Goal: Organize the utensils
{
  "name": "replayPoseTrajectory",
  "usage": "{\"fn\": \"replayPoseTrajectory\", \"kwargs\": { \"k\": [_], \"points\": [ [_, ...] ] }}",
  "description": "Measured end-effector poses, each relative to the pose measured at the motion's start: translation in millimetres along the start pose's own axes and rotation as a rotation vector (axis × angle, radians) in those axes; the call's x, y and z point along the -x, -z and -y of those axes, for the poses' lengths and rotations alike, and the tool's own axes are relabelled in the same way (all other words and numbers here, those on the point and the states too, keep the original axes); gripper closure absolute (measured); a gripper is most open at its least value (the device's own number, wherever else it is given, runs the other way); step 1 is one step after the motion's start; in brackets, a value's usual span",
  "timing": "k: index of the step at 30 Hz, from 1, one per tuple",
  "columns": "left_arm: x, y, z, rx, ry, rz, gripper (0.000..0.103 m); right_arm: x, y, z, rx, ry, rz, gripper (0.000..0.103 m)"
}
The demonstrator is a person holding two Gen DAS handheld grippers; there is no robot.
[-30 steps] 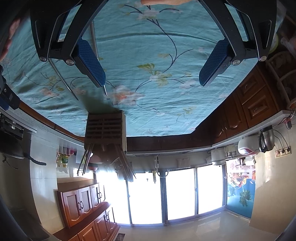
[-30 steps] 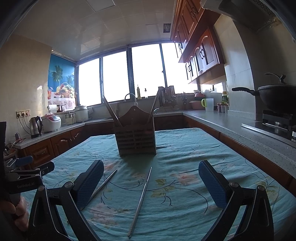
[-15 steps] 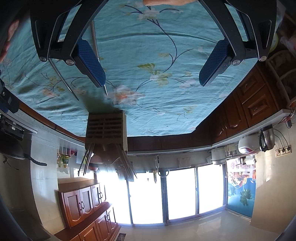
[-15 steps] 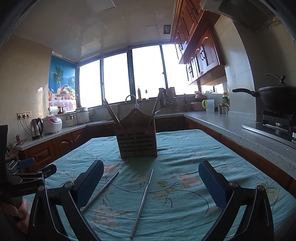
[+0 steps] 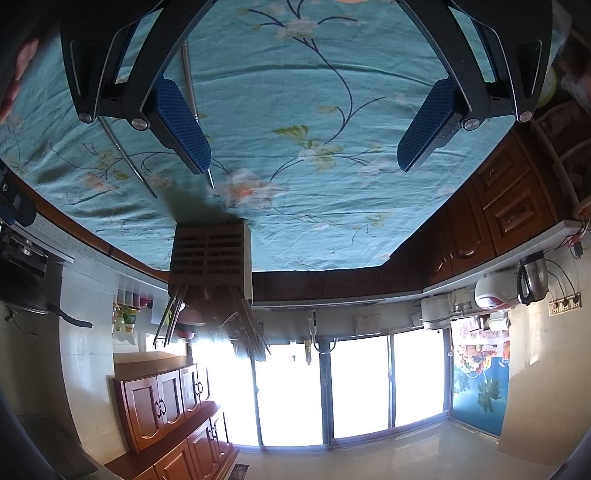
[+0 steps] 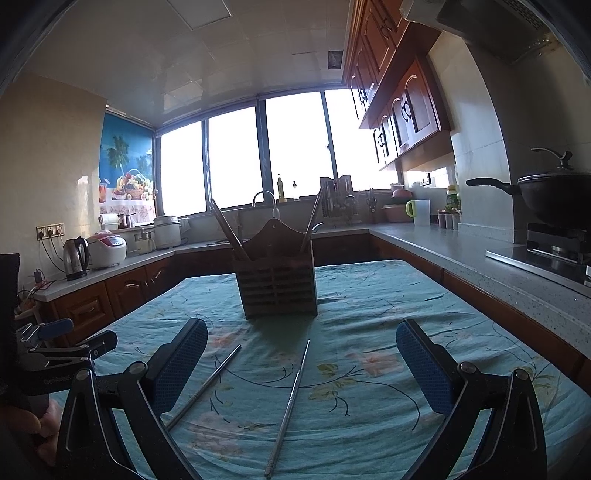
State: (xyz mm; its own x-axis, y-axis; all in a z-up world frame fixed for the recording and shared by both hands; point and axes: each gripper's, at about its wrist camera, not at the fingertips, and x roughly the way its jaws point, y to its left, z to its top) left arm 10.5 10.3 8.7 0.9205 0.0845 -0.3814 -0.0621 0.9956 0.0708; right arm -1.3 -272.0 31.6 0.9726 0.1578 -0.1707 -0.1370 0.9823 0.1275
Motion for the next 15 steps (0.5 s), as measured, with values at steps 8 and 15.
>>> {"fn": "replayPoseTrajectory", "kwargs": {
  "k": [8,15],
  "points": [
    [-0.9,-0.2,0.6,-0.003,0.010,-0.006,0.000,-0.1,-0.6,-2.9,0.001,-0.003,-0.002,0.000],
    [-1.4,-0.1,1.5,-0.004,0.011,-0.006,0.000,-0.8,-1.0,-2.3,0.002,-0.006,-0.003,0.000]
  ]
}}
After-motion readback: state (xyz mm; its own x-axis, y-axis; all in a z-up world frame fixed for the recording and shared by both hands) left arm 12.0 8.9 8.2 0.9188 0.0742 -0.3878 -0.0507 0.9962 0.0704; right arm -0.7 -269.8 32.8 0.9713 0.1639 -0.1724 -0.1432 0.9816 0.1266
